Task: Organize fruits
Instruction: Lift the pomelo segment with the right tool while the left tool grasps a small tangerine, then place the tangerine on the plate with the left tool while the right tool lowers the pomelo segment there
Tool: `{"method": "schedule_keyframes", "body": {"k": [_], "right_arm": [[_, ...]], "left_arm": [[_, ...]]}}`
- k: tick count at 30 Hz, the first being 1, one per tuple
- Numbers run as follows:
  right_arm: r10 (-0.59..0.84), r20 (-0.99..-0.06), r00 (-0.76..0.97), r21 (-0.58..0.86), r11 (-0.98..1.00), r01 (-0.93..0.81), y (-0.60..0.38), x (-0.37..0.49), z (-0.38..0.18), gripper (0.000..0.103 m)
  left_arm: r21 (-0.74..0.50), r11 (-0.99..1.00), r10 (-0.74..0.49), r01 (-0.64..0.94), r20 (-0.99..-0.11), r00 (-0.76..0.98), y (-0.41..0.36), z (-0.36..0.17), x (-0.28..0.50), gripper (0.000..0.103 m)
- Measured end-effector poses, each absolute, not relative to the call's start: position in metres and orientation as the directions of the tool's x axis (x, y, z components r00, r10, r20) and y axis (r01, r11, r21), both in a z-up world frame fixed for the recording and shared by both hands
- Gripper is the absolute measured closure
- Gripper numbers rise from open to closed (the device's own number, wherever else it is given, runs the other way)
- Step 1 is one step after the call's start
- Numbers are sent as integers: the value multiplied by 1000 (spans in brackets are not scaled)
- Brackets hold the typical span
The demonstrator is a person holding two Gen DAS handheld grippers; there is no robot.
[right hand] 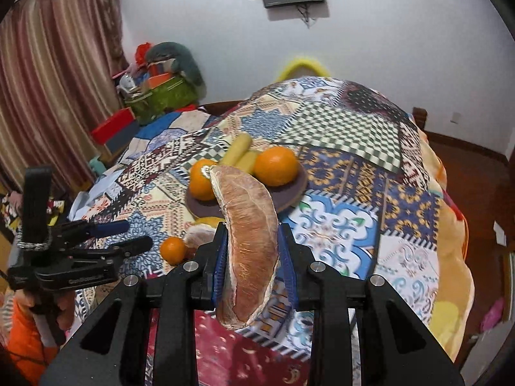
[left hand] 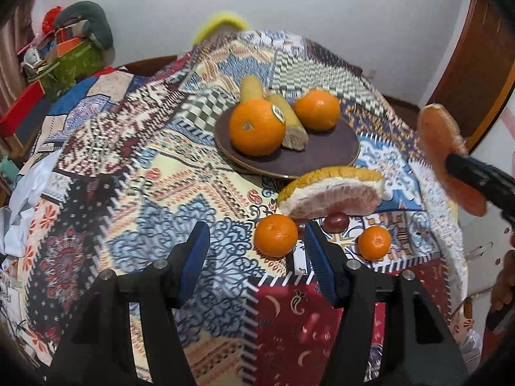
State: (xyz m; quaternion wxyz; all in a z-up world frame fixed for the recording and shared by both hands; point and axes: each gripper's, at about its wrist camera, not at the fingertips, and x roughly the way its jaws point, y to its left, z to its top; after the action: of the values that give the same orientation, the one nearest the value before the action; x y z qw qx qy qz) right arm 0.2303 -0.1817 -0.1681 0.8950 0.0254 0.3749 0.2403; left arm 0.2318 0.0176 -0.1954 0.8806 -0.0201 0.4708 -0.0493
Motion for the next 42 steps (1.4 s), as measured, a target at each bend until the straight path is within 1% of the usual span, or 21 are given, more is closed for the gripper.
{"method": "schedule_keyframes", "body": {"k": [5,9,11,13,15,17,18,26,37,42], "right_arm": [[444,-672,593,232,887,-400,-190,231,-178,76],[447,-682,579,245,885,-395,-192,235,-188,76],[453,-685,571,258,883,-392,-192,237,-193,76],[458,-686,565,266,881,-392,-192,239,-195,76],[461,-686,563,269,879,-393,-190,240,-196,76],[464,-684,563,270,878,-395,-189,241,-196,76],[465,-683,563,272,877,-395,-189,241,-196,76],[481,-663,573,281,870,-405,-184,245,-189,76],[486,-635,601,272,868,-416,-174,263,-177,76],[489,-631,603,261,865,-428,-165,278,-176,76]], "left_arm": [[-78,995,-102,68,-849,518,10,-214,240,43],[-77,994,-105,75,-842,530,9,-217,241,44],[-83,994,-111,77,-844,524,10,-219,244,50],[-106,991,-131,78,-845,519,12,-220,246,52],[-124,989,-150,85,-842,518,12,-221,247,57],[-141,985,-173,100,-840,514,11,-221,247,66],[-148,983,-183,109,-839,512,10,-221,247,69],[-126,987,-158,97,-832,531,10,-214,242,70],[-111,987,-161,119,-763,626,6,-168,256,70],[-107,985,-167,133,-760,629,-1,-169,271,70]]}}
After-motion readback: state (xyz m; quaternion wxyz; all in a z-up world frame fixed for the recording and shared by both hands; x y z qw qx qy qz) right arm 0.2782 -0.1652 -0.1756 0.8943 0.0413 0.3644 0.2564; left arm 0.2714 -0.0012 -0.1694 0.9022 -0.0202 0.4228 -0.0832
